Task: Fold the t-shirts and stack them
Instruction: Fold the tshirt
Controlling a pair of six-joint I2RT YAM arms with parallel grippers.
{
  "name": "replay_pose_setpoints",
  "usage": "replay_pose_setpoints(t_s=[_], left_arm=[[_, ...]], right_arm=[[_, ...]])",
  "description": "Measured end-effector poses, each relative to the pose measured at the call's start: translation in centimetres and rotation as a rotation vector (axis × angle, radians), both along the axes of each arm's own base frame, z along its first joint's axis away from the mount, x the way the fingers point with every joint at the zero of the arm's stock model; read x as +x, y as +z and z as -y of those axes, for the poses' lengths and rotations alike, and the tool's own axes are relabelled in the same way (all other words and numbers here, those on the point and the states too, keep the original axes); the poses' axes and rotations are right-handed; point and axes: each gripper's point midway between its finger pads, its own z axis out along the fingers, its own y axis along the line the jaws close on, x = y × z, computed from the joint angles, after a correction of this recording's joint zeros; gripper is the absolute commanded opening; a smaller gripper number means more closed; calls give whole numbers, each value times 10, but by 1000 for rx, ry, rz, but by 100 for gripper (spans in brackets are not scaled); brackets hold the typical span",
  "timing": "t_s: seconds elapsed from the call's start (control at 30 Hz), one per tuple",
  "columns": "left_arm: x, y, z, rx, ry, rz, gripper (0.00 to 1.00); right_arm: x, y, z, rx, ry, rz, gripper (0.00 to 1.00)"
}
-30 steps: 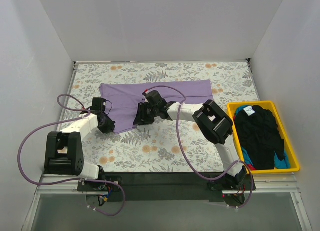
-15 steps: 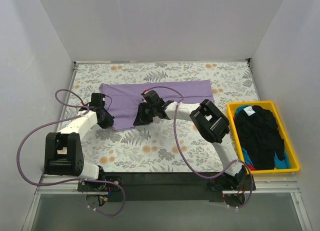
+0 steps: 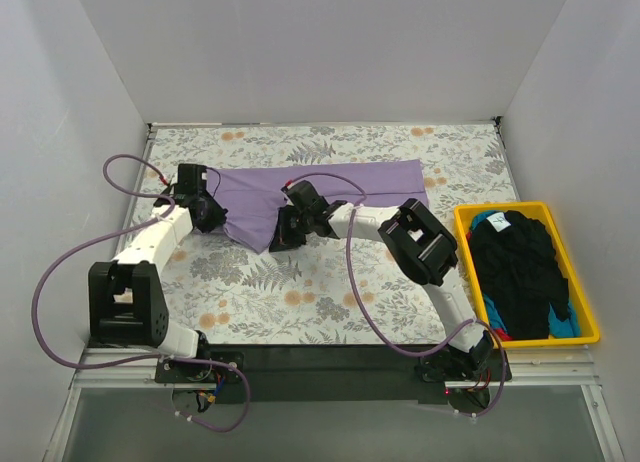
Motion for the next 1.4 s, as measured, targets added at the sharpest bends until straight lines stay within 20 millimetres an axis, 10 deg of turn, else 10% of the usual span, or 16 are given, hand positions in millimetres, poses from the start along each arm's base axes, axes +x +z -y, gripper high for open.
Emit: replay_pose_setpoints(t_s=[0.13, 0.63, 0.97, 1.4], left_arm=[[25, 11, 0, 16, -25, 41, 0], [132, 16, 27, 43, -164, 138, 0], [167, 4, 50, 71, -253, 154, 0], [183, 3, 58, 105, -308, 173, 0]], right_arm=[[9, 4, 5, 9, 6, 23, 32], [43, 90, 115, -47, 23, 369, 46], [17, 51, 193, -195, 7, 327, 47], [12, 42, 206, -227, 15, 316, 47]])
